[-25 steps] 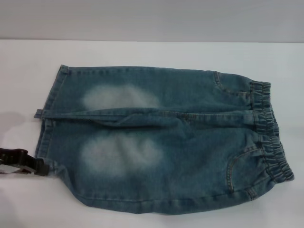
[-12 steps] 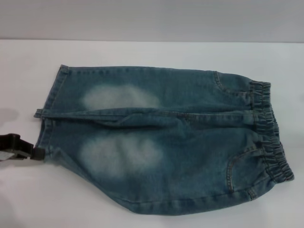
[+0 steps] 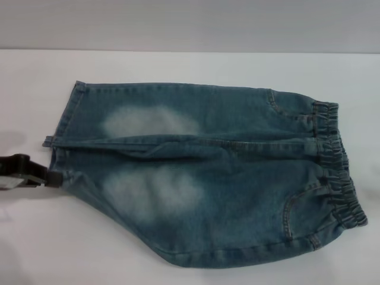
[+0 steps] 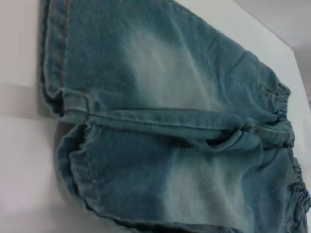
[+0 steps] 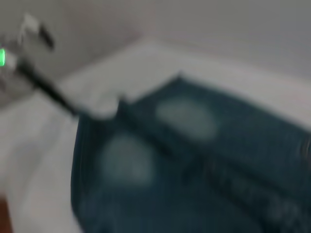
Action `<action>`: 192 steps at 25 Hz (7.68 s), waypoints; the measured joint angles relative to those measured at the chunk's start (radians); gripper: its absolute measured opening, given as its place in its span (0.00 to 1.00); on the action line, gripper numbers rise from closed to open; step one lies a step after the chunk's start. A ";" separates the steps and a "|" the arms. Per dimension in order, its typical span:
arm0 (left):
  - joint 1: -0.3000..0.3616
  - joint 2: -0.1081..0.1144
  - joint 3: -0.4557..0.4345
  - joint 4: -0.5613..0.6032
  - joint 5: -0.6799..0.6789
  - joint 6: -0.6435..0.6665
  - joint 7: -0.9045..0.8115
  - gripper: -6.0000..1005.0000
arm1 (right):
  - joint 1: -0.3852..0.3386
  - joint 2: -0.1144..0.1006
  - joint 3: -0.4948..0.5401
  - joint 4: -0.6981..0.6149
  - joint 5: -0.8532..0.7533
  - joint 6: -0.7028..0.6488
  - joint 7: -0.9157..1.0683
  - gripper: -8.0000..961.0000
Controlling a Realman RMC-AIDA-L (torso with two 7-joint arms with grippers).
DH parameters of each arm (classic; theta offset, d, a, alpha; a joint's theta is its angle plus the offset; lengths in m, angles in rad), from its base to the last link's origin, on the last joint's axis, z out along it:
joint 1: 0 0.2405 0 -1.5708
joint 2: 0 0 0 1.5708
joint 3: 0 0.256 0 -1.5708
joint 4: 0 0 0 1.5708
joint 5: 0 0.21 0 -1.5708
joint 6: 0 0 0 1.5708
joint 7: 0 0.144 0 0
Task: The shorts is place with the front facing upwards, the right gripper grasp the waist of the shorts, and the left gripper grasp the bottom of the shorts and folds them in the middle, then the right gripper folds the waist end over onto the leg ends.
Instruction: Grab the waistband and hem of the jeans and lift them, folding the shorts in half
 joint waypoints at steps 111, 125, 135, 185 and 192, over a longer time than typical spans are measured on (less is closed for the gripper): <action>-0.019 -0.061 -0.001 -0.013 -0.154 -0.109 0.059 0.04 | 0.162 0.160 -0.213 0.229 -0.332 0.335 0.025 0.01; -0.022 -0.045 -0.002 -0.011 -0.309 -0.174 0.035 0.04 | 0.038 0.114 -0.211 0.230 0.084 0.321 -0.017 0.01; -0.041 -0.056 -0.002 -0.012 -0.386 -0.349 0.040 0.04 | -0.040 0.130 -0.114 0.312 0.311 0.412 -0.125 0.01; -0.073 -0.165 0.281 -0.013 -0.384 -0.988 0.244 0.04 | 0.035 0.238 -0.014 0.491 0.419 0.975 -0.263 0.08; -0.068 -0.179 0.279 -0.008 -0.390 -1.016 0.300 0.04 | 0.053 0.238 -0.018 0.515 0.418 1.014 -0.263 0.13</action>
